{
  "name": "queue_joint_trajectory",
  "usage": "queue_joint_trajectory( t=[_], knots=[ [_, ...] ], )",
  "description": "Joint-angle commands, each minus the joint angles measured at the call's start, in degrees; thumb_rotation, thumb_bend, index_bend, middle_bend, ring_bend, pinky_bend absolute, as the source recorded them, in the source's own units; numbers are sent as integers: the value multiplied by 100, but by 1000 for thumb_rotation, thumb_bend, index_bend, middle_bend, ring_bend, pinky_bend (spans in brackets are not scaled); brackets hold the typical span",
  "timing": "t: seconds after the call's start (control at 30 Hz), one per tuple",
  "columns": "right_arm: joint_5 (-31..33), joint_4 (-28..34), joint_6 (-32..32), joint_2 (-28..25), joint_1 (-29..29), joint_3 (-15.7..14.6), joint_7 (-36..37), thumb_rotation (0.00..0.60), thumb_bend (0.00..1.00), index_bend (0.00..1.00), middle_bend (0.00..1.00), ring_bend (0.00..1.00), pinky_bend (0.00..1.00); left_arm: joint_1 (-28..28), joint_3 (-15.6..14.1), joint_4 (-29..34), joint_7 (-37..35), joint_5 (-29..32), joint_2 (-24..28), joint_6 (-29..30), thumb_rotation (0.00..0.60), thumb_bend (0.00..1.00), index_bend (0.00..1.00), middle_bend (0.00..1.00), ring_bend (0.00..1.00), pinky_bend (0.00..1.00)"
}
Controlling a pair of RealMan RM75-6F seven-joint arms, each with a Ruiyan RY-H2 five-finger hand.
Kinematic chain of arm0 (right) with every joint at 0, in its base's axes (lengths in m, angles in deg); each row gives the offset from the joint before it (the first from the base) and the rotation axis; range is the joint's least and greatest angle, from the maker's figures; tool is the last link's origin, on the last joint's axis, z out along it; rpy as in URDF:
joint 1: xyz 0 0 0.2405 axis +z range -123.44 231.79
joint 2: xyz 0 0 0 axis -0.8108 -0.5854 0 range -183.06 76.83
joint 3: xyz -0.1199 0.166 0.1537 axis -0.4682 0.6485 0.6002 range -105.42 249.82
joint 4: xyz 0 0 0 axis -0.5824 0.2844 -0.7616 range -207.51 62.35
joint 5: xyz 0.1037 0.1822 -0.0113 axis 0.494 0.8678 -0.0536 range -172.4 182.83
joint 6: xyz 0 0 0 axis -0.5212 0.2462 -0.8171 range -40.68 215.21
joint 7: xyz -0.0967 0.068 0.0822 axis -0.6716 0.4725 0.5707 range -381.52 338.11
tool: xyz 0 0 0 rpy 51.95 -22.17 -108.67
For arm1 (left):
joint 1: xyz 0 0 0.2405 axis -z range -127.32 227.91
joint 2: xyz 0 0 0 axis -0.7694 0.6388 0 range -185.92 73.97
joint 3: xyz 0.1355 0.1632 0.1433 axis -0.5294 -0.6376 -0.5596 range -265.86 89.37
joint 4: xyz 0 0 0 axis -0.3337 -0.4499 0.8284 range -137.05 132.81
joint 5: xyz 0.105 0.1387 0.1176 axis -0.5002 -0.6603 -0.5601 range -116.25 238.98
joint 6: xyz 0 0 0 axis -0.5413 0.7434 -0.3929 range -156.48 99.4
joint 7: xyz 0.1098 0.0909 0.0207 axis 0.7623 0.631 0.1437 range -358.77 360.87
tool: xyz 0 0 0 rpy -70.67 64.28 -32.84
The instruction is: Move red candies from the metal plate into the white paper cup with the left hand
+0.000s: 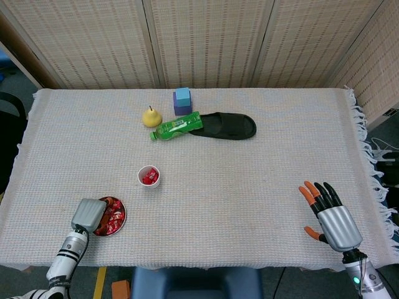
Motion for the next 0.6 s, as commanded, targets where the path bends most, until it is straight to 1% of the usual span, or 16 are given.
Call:
queue_joint_trajectory(
  t=[0.03, 0.27, 0.6],
  knots=[
    [4, 0, 6, 1, 3, 1, -6, 600, 59, 0, 0, 0, 0, -7, 3, -22, -8, -9, -13, -7, 600, 407, 382, 1000, 1000, 1000],
    [34, 4, 35, -2, 6, 3, -20, 600, 59, 0, 0, 0, 0, -10, 19, -111, -48, -3, -49, -81, 600, 413, 410, 1000, 1000, 1000],
    [46, 22, 42, -8, 6, 3, -33, 600, 59, 0, 0, 0, 0, -33, 33, -91, -145, -109, -25, -66, 600, 450, 462, 1000, 1000, 1000]
  ],
)
